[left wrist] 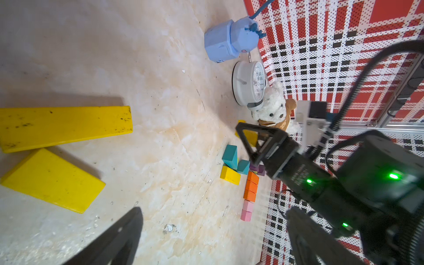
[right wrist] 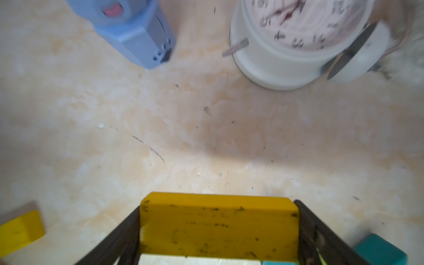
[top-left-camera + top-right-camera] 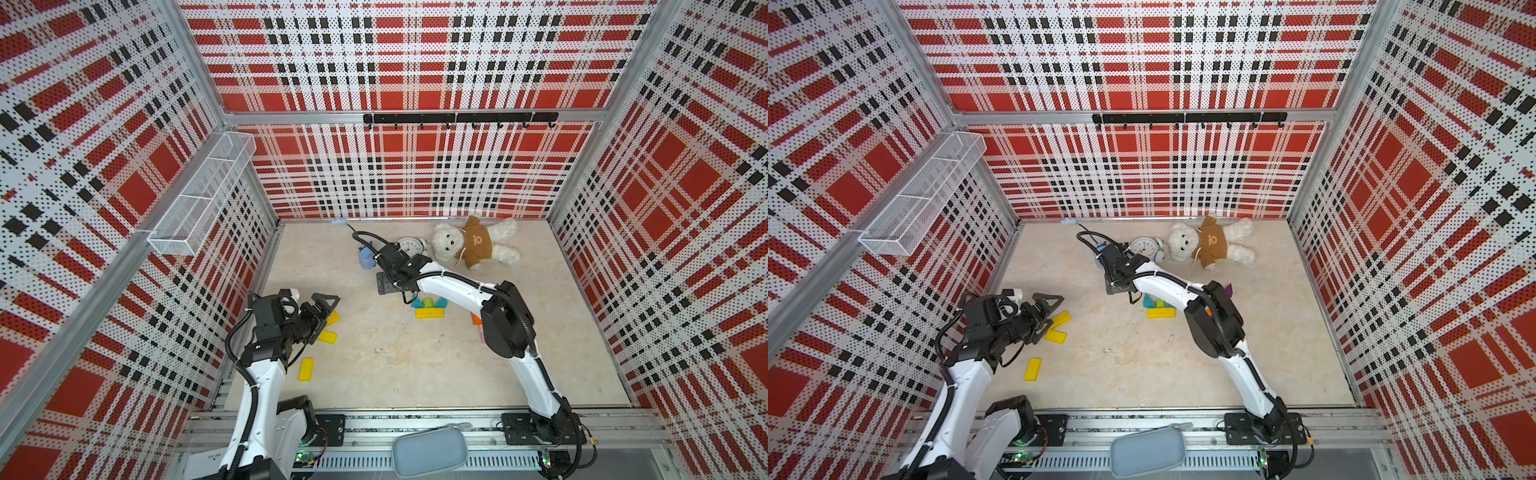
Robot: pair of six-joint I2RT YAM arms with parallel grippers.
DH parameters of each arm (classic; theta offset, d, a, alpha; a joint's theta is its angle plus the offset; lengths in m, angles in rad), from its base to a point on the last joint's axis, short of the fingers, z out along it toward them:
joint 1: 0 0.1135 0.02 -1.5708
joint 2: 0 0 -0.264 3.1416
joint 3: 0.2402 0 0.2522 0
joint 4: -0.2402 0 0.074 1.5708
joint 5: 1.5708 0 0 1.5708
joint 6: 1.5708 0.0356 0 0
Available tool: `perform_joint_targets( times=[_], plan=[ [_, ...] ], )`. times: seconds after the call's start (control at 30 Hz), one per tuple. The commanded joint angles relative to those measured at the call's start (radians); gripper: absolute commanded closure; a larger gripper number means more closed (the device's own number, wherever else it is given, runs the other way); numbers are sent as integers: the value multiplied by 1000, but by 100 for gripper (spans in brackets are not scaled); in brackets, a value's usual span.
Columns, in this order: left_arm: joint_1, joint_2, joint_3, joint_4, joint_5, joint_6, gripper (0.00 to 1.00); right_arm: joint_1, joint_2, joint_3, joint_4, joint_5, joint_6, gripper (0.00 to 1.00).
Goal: Assemble a carrot with building blocks
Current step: Pick up the building block from the center of the board, then assemble the building block at the center of the board.
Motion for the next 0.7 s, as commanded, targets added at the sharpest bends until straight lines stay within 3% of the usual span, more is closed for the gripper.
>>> perform_joint_targets(
  times=[0.0,0.4,0.67],
  plan=[
    [1,-11,-11,26,19,-10,0,-1,-98,-58,60,32,-18,13],
    [-37,-41,-14,32,21,-15,0,-2,-428,-450,92,93,30,12],
    [-149,-64,-16,44,26,-15,0,-2,-638,-779,130,34,134,12]
  ],
)
